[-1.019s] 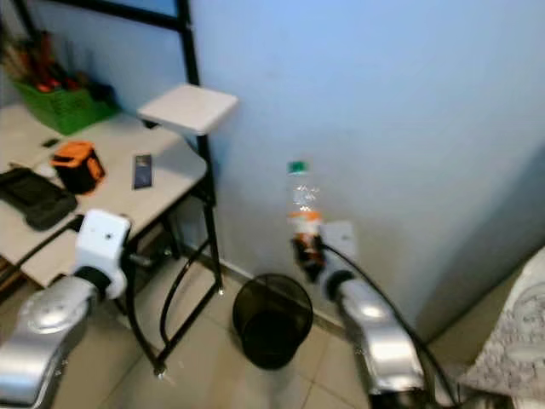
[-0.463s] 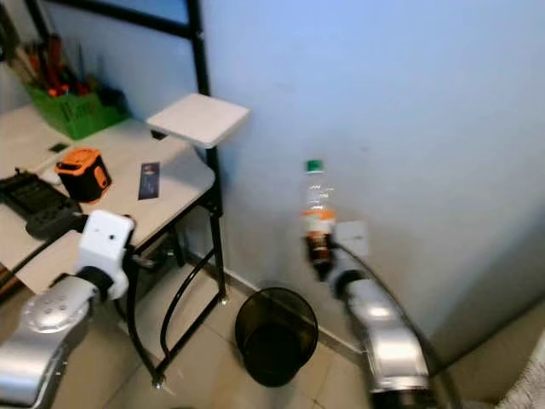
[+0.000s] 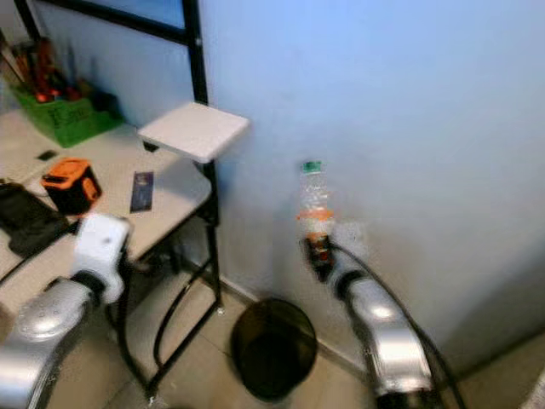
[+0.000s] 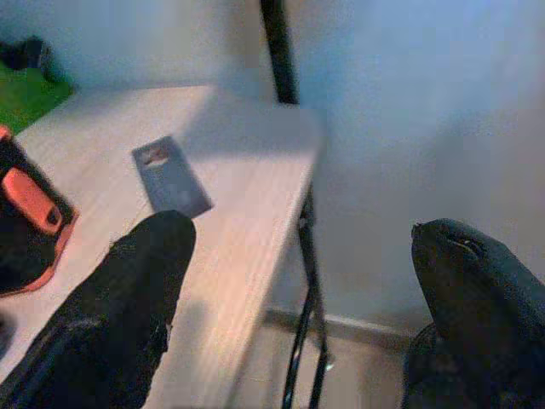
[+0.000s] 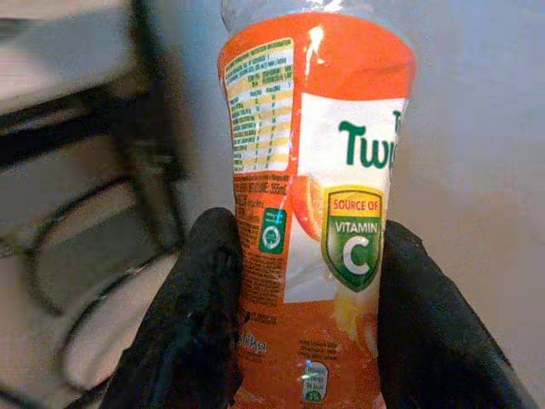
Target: Clean up the room
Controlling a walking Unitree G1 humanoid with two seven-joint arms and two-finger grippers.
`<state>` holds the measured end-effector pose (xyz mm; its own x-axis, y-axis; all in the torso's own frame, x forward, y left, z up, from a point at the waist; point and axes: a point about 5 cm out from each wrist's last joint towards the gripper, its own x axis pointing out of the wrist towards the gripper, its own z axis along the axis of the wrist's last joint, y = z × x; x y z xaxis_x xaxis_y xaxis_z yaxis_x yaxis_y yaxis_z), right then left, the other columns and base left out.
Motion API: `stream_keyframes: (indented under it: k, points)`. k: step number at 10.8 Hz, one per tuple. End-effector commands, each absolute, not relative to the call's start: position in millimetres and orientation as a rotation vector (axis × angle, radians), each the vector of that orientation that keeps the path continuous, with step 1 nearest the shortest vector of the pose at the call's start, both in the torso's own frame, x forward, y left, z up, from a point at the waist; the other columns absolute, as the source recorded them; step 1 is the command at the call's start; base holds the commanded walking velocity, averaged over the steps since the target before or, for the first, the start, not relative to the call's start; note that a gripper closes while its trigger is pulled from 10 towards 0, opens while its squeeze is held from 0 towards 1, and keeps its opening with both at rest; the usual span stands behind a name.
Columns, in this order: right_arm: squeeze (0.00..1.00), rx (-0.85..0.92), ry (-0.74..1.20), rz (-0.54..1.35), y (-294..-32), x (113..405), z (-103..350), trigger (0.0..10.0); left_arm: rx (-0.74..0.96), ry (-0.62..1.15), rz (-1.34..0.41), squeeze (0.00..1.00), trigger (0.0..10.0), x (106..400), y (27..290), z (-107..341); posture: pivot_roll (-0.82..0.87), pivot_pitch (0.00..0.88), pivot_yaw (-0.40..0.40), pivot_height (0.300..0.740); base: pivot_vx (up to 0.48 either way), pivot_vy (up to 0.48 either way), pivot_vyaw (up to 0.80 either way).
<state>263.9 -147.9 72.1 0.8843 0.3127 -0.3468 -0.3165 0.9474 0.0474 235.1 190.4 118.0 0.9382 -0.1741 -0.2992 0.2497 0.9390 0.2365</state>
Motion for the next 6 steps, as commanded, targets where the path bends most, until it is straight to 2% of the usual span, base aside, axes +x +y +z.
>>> stream_keyframes:
  k: [1, 3, 5, 6]
  points:
    - [0.0, -0.05, 0.368, 0.295, -165.5, 263.2, 71.4, 10.0, 0.27, 0.253, -0.259, 0.0, 10.0, 235.4, 184.5, 121.2, 0.04, 0.0, -0.003, 0.74, 0.0, 0.0, 0.0]
    - [0.0, -0.16, 0.457, 0.358, -168.0, 271.3, 56.0, 10.0, 0.303, 0.279, -0.406, 0.0, 10.0, 238.3, 177.1, 116.1, 0.03, 0.0, -0.003, 0.74, 0.0, 0.0, 0.0]
    - [0.0, -0.345, 0.645, 0.462, -159.5, 280.5, 20.4, 10.0, 0.394, 0.357, -0.704, 0.0, 10.0, 239.0, 167.3, 109.1, 0.04, 0.0, -0.029, 0.74, 0.0, 0.0, 0.0]
    - [0.0, -0.36, 0.692, 0.496, -156.2, 281.1, 12.0, 10.0, 0.406, 0.389, -0.802, 0.0, 10.0, 237.1, 166.3, 107.2, 0.04, 0.0, -0.035, 0.74, 0.0, 0.0, 0.0]
